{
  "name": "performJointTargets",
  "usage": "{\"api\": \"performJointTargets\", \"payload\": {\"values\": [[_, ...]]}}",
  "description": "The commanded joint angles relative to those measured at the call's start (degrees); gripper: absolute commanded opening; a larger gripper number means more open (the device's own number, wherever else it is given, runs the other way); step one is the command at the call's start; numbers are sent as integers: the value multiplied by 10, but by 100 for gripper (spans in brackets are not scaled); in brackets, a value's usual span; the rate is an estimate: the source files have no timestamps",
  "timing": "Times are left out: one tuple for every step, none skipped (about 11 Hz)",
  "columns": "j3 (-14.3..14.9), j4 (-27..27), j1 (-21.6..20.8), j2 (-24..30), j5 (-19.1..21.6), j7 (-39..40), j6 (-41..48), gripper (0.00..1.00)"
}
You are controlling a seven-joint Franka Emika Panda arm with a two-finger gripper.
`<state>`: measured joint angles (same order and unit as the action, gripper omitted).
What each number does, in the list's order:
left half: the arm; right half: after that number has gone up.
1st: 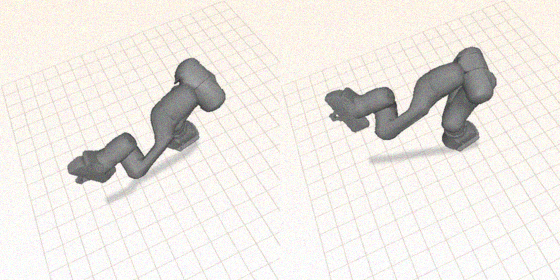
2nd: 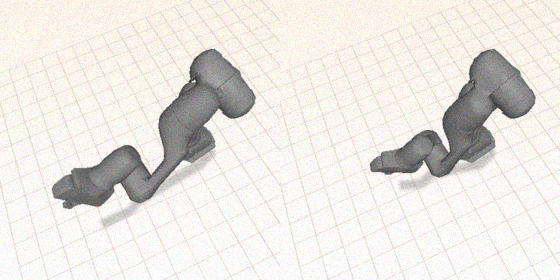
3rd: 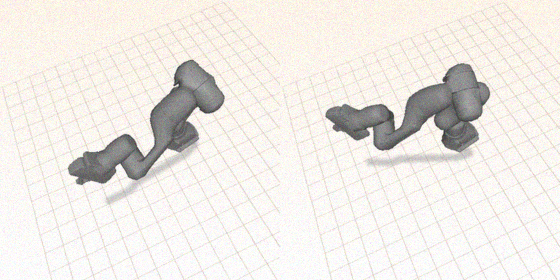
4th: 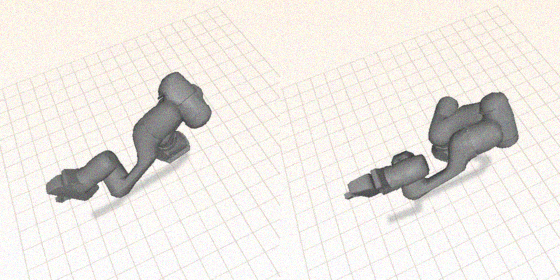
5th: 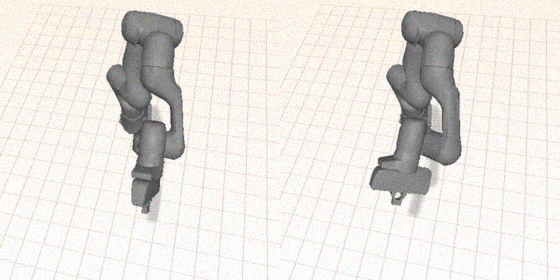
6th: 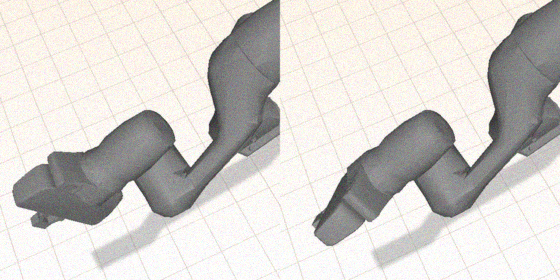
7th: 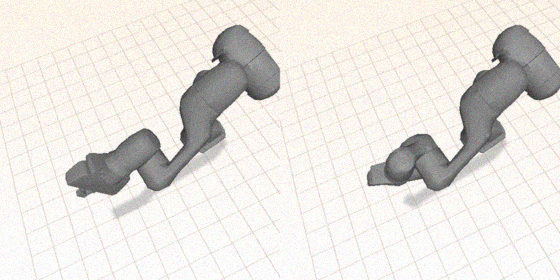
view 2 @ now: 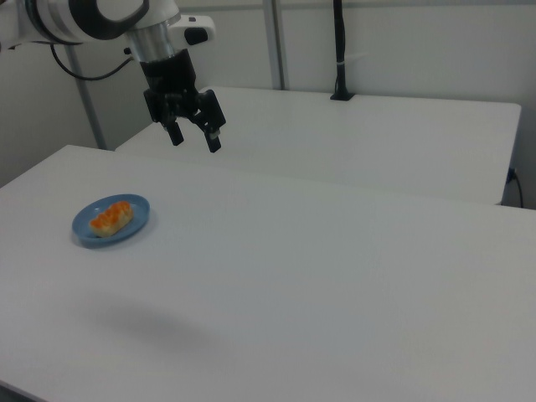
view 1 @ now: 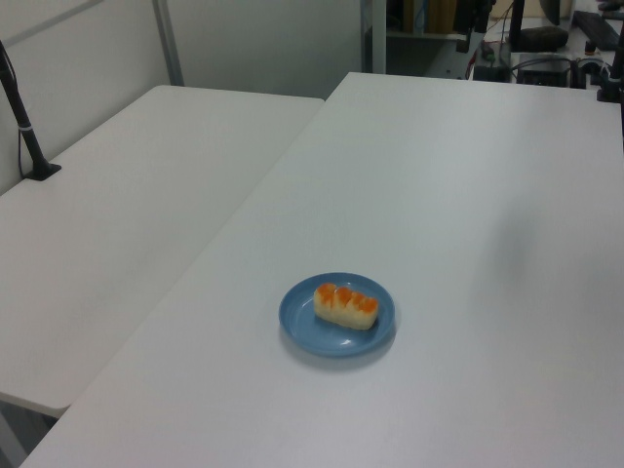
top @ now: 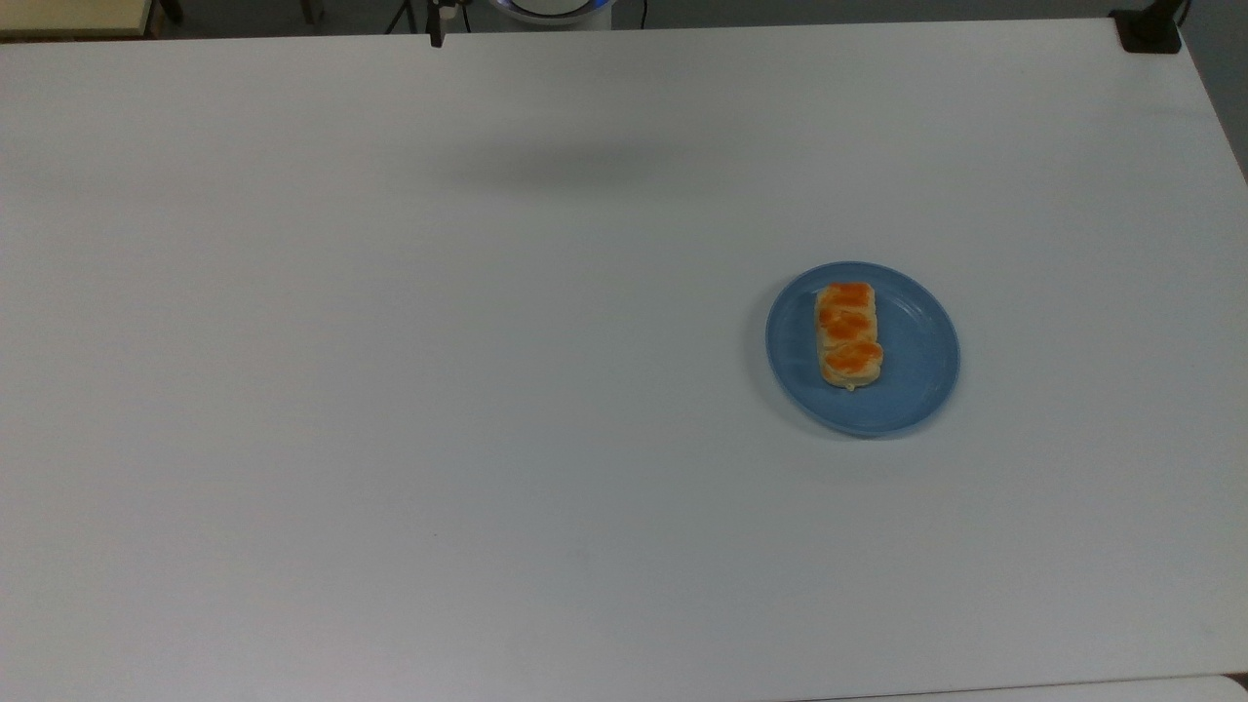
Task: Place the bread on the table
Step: 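Move the open gripper toward the blue plate with the bread roll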
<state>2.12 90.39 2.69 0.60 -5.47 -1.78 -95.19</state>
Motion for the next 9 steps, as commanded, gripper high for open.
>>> {"api": "performJointTargets", "payload": {"values": [[-3, 15, 4, 5, 13, 9, -11, 100], [-3, 13, 4, 5, 14, 9, -11, 100], [-4, 13, 5, 5, 14, 10, -11, 100], [-4, 13, 4, 5, 13, 10, -11, 100], [-3, 14, 4, 5, 14, 11, -11, 100], [-3, 15, 4, 5, 14, 11, -11, 100], [-3, 15, 5, 5, 14, 12, -11, 100], [-3, 15, 4, 4, 14, 11, -12, 100], [-3, 15, 3, 3, 14, -1, -14, 100]]}}
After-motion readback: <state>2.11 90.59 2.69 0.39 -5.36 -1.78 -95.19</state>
